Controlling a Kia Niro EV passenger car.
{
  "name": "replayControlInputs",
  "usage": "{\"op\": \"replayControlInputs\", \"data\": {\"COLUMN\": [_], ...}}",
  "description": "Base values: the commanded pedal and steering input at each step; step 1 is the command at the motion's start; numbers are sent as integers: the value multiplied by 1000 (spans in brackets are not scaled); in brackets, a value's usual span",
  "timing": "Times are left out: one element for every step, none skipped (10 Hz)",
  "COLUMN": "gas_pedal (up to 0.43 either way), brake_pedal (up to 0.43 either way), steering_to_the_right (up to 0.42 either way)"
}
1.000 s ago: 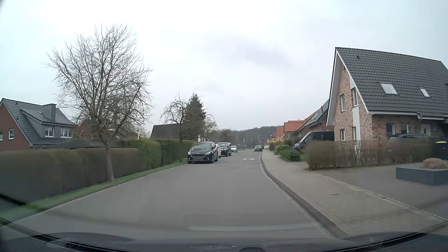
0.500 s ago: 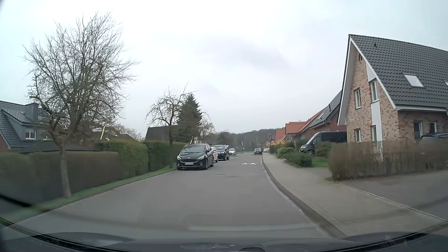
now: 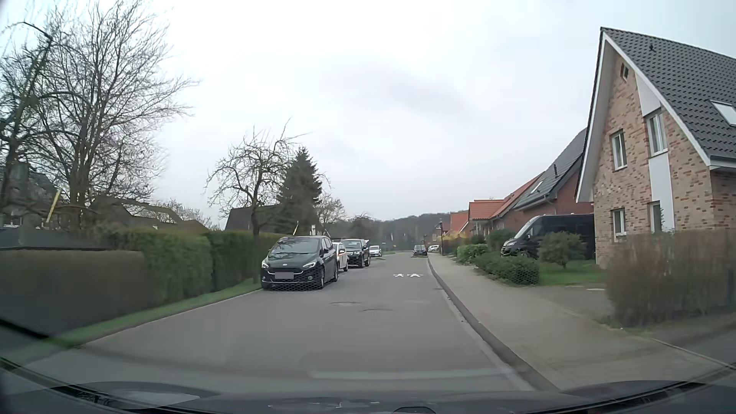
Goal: Follow the waypoints while adhering to traffic rules and regulations
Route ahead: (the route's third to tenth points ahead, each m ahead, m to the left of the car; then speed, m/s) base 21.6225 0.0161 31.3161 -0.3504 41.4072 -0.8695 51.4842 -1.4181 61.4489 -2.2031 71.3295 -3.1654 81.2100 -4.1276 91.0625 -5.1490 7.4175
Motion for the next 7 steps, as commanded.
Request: {"op": "replayControlInputs", "data": {"gas_pedal": [240, 240, 240, 240, 240, 240, 240], "brake_pedal": [0, 0, 0, 0, 0, 0, 0], "steering_to_the_right": [21, 22, 21, 22, 21, 21, 21]}}
